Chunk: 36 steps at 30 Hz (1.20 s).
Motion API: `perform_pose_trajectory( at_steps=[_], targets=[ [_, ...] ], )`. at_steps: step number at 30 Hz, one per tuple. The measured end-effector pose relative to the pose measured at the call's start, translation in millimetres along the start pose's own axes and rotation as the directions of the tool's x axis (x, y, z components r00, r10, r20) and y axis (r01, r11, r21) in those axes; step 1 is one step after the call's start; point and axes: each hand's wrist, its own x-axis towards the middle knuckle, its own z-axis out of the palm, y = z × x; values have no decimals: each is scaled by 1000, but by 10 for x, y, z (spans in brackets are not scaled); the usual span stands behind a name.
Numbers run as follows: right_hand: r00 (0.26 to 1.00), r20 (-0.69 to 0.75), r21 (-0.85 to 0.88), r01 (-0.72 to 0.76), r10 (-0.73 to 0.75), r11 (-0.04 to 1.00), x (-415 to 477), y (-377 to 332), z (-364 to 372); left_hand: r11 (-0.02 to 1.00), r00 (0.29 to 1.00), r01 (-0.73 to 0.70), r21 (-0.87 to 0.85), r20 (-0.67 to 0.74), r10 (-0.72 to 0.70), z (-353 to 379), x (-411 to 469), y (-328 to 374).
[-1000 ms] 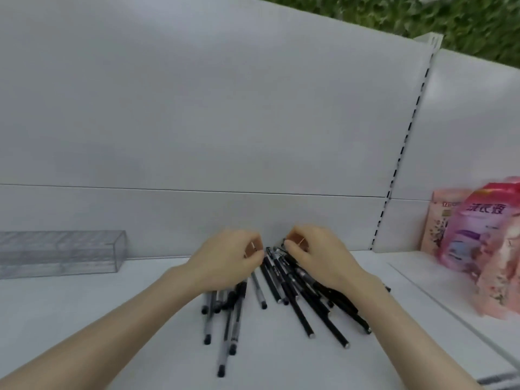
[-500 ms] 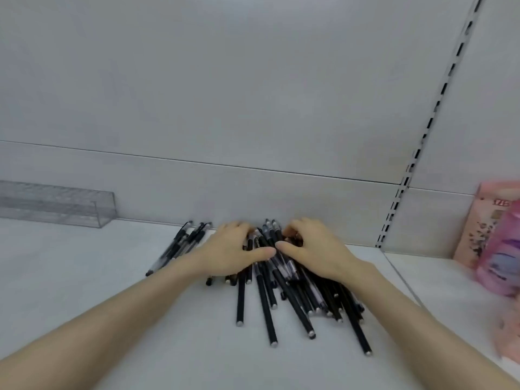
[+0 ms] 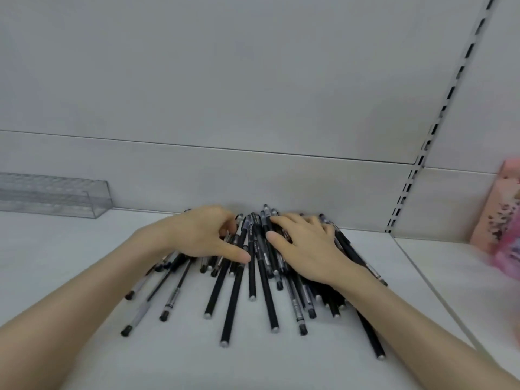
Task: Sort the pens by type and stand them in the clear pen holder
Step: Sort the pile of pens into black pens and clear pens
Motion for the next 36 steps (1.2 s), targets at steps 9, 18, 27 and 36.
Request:
perform_pose_trajectory(
  at_steps=[9,18,27,36],
  targets=[
    [994,102,-77,-28,36,997,9,-116,-17,997,1000,17,-72,-21,-18,58,-101,-105],
    [999,16,-17,-35,36,999,14,-197,80,996,993,41,-78,-107,-50,136,-111,-83],
    [992,41,137,113,-120,984,-81,-178,29,989,999,-11,-146,38,17,72,-153,-108],
    [996,14,89,92,-94,992,-99,-233,79,996,980,52,-70,194,-37,-50,5,-50]
  ],
)
